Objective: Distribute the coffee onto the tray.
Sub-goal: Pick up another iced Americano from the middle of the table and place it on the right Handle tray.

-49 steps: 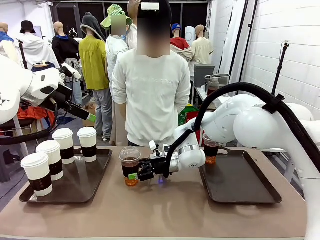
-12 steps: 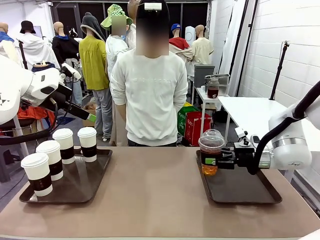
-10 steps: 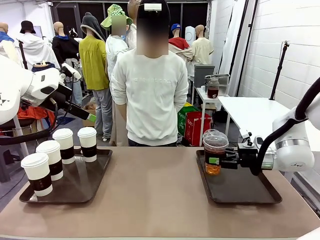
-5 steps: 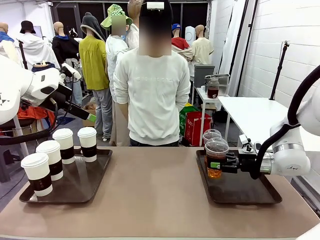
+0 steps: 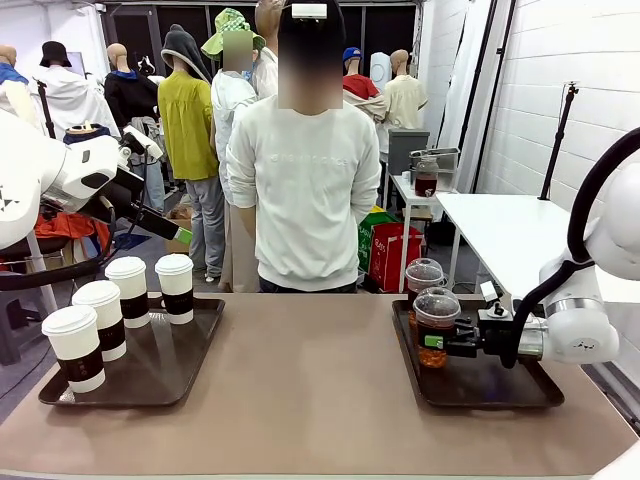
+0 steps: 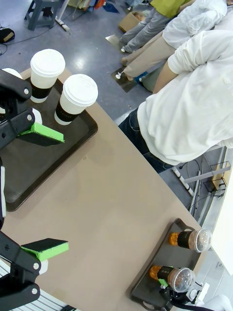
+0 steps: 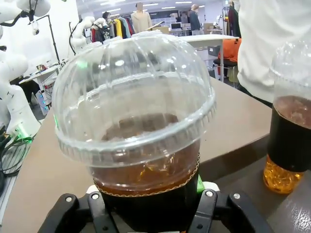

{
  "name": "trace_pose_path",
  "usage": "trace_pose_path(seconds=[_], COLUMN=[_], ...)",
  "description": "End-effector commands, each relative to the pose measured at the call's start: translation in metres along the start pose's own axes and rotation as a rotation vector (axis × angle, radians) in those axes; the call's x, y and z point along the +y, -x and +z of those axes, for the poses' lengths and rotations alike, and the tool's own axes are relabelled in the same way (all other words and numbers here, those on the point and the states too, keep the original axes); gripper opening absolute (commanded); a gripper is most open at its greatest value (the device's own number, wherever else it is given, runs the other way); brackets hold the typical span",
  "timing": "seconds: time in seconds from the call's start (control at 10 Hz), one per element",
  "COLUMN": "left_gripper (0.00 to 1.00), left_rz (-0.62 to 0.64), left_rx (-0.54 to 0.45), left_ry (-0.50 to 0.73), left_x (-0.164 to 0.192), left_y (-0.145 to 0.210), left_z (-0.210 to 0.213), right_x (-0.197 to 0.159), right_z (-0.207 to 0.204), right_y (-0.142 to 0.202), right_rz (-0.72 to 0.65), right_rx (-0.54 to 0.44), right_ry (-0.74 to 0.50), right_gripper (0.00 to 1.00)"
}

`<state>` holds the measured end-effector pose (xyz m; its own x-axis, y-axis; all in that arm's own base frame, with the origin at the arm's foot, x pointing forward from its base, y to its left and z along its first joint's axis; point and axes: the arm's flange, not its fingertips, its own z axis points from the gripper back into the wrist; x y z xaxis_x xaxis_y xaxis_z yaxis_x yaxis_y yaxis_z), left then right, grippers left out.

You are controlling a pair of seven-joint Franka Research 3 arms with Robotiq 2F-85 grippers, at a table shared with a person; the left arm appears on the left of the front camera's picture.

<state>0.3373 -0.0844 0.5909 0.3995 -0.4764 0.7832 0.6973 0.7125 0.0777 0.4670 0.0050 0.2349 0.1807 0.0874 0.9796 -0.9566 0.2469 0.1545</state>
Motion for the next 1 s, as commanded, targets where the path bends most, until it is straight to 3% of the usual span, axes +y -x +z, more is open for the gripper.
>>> trace_pose_path(seconds=[0.0,0.3,0.4,0.5,0.6,0.9], left_gripper=[1.00,1.00,1.00,1.00,1.00,1.00], left_rz=[-0.002,-0.002,-0.002,-0.002,-0.002,-0.002], left_rx=[-0.003,-0.003,-0.003,-0.003,-0.003,-0.003], left_ry=[0.004,0.004,0.004,0.004,0.004,0.004], left_x=[0.0010,0.0010,0.0010,0.0010,0.0010,0.0010], left_y=[0.0005,0.0005,0.0005,0.0005,0.0005,0.0005], left_z=[0.0000,0.0000,0.0000,0.0000,0.0000,0.0000], right_x=[-0.0084,-0.0127,-0.0129,-0.0126,-0.0111,-0.0048], right_z=[-0.0025,-0.0010,-0.0004,0.0005,0.0014,0.0067], right_y=[-0.0023,0.0010,0.0026,0.0034,0.0032,0.0020], right_rz=[0.020,0.006,-0.011,-0.024,-0.035,-0.056], right_rx=[-0.041,-0.043,-0.040,-0.039,-0.035,-0.031], right_ry=[0.001,0.012,0.019,0.022,0.024,0.041], right_gripper=[0.62,0.62,0.66,0.86,1.00,1.00])
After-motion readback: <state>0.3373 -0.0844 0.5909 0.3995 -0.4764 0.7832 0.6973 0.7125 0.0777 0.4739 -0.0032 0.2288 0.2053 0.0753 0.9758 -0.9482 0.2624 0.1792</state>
